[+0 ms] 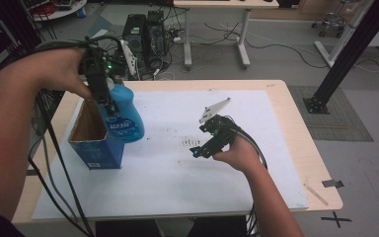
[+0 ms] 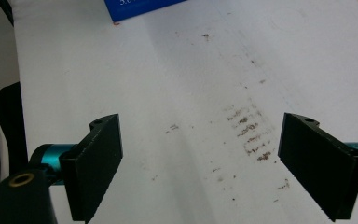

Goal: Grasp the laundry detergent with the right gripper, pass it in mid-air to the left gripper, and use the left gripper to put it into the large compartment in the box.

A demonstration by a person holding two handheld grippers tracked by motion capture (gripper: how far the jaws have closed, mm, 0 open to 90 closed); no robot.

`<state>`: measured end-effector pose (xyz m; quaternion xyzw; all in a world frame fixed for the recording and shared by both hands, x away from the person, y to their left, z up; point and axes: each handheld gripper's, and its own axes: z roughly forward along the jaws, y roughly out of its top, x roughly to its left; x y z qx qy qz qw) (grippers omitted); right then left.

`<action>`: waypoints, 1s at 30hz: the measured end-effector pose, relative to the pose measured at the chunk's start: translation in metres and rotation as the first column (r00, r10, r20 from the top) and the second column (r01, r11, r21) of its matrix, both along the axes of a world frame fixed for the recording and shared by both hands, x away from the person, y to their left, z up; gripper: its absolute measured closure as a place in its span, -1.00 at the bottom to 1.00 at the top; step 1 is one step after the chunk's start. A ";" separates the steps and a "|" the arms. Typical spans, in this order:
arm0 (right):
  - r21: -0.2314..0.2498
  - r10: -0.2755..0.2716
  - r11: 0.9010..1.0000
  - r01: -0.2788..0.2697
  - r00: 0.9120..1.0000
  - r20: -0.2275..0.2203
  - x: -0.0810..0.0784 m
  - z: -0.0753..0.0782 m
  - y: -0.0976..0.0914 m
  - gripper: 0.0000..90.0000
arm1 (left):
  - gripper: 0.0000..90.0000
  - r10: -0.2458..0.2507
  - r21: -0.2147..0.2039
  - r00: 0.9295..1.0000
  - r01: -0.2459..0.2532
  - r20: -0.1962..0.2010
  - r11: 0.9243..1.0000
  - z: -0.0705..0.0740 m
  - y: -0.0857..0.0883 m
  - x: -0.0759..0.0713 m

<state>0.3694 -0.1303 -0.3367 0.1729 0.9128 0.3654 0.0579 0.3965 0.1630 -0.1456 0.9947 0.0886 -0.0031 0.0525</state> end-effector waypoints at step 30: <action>-0.032 0.004 0.999 -0.005 1.000 -0.029 0.008 -0.007 0.005 -0.72 | -0.16 0.557 -0.007 0.831 -0.557 0.001 0.831 0.032 0.081 0.014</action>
